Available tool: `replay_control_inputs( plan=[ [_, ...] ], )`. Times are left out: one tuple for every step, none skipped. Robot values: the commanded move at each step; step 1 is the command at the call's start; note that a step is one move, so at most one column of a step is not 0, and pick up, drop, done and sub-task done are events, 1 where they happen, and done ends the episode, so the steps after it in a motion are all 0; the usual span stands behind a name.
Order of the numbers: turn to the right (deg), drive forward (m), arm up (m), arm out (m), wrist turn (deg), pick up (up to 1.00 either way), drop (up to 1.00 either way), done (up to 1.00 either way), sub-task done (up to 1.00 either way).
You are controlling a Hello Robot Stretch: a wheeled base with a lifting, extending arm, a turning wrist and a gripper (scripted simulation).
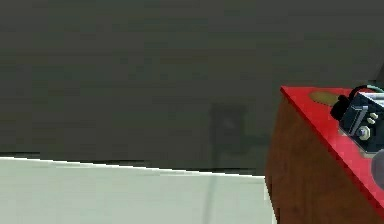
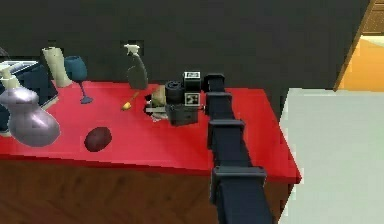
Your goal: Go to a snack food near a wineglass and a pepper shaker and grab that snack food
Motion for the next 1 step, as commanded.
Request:
replay_control_inputs(
  plan=[
    [0.0, 0.0, 0.0, 0.0, 0.0, 0.0, 0.0, 1.0, 0.0]
  ],
)
